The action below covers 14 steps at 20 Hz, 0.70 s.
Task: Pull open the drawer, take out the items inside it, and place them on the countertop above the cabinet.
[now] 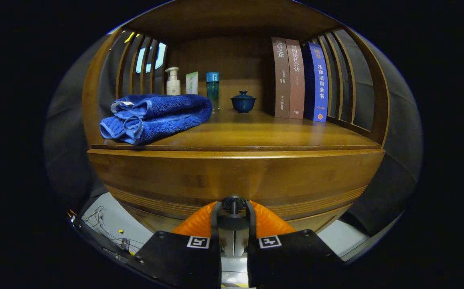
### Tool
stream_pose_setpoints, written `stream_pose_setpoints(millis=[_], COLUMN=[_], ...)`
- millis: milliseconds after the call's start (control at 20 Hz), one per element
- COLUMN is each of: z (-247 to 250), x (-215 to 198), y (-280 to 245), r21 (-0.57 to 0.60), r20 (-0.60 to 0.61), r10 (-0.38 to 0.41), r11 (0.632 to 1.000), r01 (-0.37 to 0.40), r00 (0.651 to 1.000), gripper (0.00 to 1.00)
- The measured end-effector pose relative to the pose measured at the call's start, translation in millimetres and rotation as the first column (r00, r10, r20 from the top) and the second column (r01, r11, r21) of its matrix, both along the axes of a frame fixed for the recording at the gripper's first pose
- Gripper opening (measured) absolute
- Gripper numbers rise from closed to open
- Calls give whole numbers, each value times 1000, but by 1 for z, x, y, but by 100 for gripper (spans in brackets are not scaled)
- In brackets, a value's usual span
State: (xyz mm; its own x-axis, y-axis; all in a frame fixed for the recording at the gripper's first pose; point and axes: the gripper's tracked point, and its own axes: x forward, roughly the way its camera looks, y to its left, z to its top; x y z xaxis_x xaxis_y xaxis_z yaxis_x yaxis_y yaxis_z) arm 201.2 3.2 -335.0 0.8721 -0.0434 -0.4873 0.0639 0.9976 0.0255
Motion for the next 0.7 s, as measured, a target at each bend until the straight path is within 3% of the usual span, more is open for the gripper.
stream_pose_setpoints(millis=[250,700], z=[2,14], x=[-21,-108], y=[1,4], r21=[5,35], r20=[-12,-42], r10=[4,-2], r11=[1000,999], r01=[-4,4], r00=[1000,999], gripper=[29,29])
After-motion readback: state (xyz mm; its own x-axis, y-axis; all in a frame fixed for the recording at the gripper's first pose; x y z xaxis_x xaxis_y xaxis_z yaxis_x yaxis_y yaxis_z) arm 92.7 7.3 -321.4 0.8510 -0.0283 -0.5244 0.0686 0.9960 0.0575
